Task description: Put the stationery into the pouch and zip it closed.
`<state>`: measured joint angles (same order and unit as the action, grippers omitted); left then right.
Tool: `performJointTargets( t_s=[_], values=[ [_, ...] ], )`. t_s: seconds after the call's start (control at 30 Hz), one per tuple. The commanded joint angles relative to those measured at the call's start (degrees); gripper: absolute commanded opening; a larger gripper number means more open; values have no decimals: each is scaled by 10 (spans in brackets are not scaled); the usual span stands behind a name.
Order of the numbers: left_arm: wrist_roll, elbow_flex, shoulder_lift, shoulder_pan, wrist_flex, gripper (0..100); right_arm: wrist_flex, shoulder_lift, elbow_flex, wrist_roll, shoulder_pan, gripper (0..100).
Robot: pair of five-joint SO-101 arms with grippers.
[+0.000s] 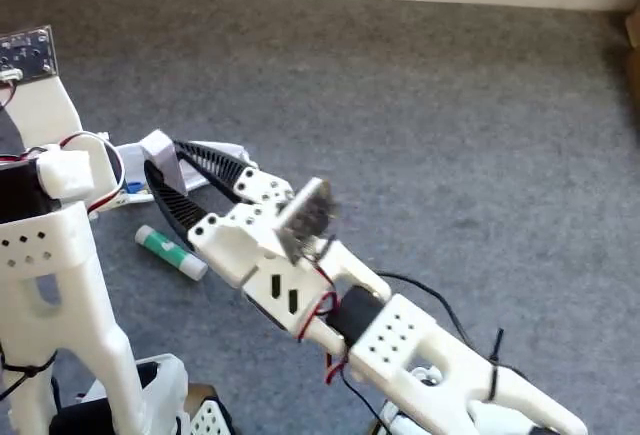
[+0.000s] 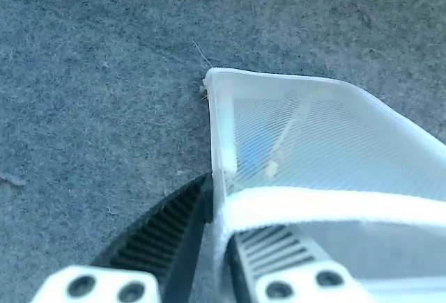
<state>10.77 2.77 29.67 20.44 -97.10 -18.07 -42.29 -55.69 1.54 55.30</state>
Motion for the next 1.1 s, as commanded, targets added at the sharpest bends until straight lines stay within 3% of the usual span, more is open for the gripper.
performJointTargets(
  t_s=[0.0, 0.53, 0.73, 0.87, 1.07],
  values=[
    [4, -29, 13, -8, -2, 6, -19, 23, 44, 6, -11, 5],
    [4, -29, 13, -8, -2, 6, -17, 60, 78, 6, -46, 6],
    [4, -29, 13, -7, -2, 6, -14, 58, 74, 104, -42, 7],
    [4, -29, 13, -7, -2, 6, -14, 55, 74, 106, -42, 9],
    [4, -29, 13, -7, -2, 6, -14, 54, 73, 106, -42, 152]
  ],
)
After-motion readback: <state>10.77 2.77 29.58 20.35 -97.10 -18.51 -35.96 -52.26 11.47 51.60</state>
